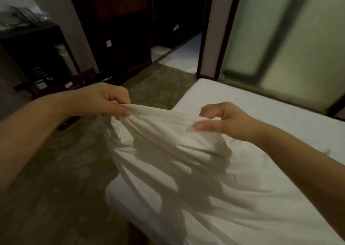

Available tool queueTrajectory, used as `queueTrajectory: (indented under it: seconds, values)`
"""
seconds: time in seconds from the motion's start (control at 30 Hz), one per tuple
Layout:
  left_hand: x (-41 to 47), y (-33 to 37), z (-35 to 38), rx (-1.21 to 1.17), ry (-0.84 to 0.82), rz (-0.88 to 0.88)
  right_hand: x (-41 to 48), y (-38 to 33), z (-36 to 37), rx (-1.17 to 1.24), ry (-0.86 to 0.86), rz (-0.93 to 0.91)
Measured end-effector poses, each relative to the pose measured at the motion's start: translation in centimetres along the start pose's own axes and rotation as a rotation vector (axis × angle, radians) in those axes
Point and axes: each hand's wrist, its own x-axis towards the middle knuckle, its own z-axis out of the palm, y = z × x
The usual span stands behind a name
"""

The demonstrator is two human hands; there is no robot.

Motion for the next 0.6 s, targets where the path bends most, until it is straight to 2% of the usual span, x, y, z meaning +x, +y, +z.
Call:
queueTrajectory:
  seconds: [0.1,0.2,0.27,0.33,0.4,0.47,0.6]
  values:
    - [1.3,-0.5,-1.8,-0.043,0.081,-0.001,-0.1,0.0,-0.3,0.07,-0.06,0.09]
    - [2.3,-0.2,-2.4,-0.166,0.143,0.014,0.0,2.2,2.3,0.024,-0.152,0.309]
    - [2.8,0.1,-2.6,-0.2,0.134,0.017,-0.1,3.2,3.6,0.089,-0.025,0.344]
    - [4.0,-0.3,-2.7,-0.203,0.159,-0.011,-0.2,3.2,2.4,0.135,0.215,0.251]
    - [6.1,-0.3,-3.1,-0.157,0.23,-0.054,-0.3,2.3,-1.2,0.013,0.389,0.181]
    - [9.0,1.3,-4.0,-0.141,0.322,-0.05,0.0,0.4,-6.0,-0.168,0.48,0.12]
    - [15.8,8.4,-7.3,-0.26,0.474,0.086,-0.6,-2.1,-15.7,-0.249,0.681,0.178]
